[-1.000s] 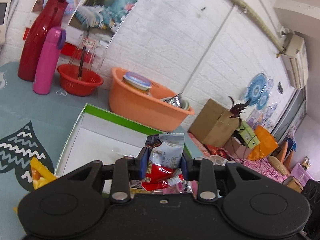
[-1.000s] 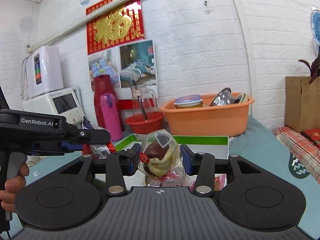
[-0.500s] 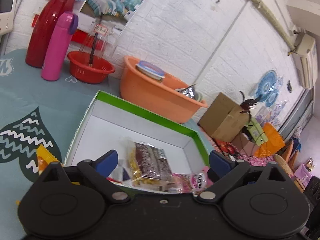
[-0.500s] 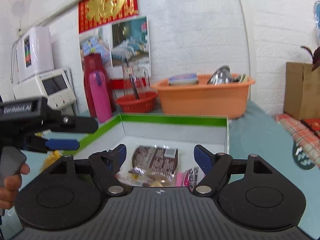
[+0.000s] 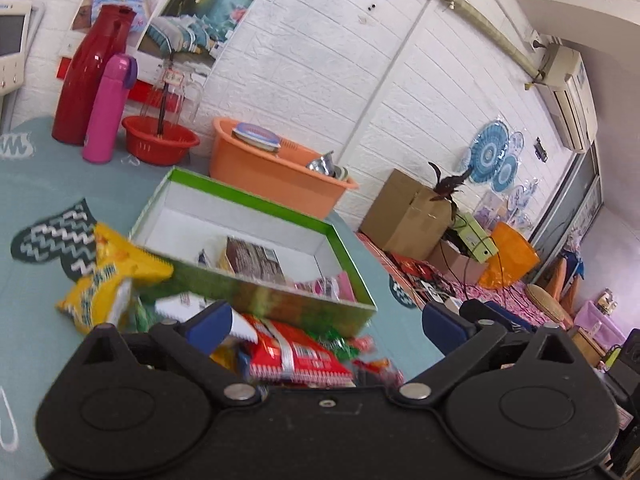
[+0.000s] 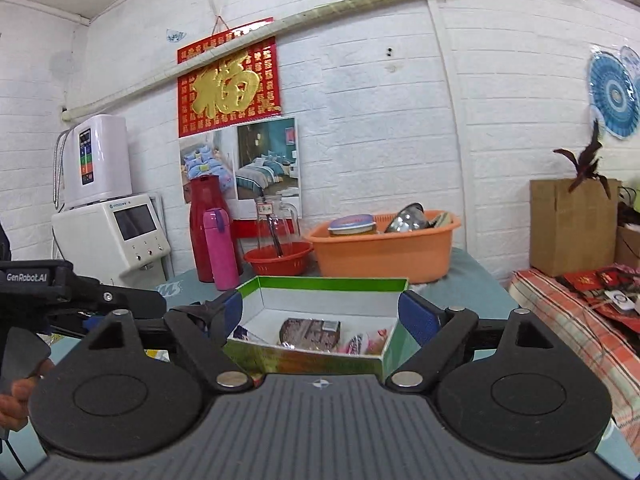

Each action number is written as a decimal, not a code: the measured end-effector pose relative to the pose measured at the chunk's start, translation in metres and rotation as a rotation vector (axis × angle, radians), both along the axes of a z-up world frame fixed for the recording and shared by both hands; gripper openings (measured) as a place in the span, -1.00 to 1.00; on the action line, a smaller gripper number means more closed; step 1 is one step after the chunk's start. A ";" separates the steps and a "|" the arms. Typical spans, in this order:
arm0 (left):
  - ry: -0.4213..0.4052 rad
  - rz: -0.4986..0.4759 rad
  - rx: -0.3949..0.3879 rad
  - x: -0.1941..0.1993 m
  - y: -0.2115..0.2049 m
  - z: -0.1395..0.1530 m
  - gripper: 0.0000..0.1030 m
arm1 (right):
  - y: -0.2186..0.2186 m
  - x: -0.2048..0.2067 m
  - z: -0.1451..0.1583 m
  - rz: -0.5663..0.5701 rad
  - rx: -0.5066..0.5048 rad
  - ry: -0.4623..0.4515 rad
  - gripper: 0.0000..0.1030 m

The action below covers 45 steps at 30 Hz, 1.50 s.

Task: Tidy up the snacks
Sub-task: 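Grasp the red wafer pack with the left gripper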

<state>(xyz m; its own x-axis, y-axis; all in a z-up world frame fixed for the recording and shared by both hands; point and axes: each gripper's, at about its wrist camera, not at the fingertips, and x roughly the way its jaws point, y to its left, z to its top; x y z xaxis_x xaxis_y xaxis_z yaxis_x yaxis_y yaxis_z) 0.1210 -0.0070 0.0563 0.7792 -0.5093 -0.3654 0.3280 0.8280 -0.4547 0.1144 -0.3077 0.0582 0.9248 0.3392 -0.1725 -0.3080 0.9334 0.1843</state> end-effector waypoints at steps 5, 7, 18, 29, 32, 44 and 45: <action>0.059 -0.048 -0.014 -0.004 -0.007 -0.024 1.00 | 0.001 -0.007 -0.026 0.032 0.005 0.091 1.00; 0.087 -0.053 0.009 0.003 -0.013 -0.029 1.00 | 0.012 -0.006 -0.034 0.087 -0.021 0.121 1.00; 0.139 -0.053 0.046 0.058 -0.018 -0.042 1.00 | 0.058 0.030 -0.056 0.229 -0.075 0.199 1.00; 0.149 -0.057 0.046 0.053 -0.013 -0.045 0.32 | 0.062 0.032 -0.059 0.214 -0.122 0.215 0.34; 0.107 -0.079 0.043 0.026 -0.011 -0.036 0.32 | 0.053 0.010 -0.050 0.234 -0.106 0.184 0.33; 0.194 -0.050 -0.056 -0.030 0.019 -0.056 1.00 | 0.014 -0.037 -0.066 0.359 0.107 0.326 1.00; 0.182 -0.052 -0.069 -0.027 0.021 -0.051 1.00 | 0.011 -0.037 -0.063 0.359 0.147 0.319 1.00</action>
<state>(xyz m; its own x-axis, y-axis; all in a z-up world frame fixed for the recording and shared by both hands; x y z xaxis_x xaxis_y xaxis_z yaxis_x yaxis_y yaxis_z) 0.0936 0.0136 0.0052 0.6756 -0.5755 -0.4609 0.2763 0.7771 -0.5655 0.0772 -0.2970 -0.0049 0.6544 0.6680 -0.3543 -0.5117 0.7362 0.4429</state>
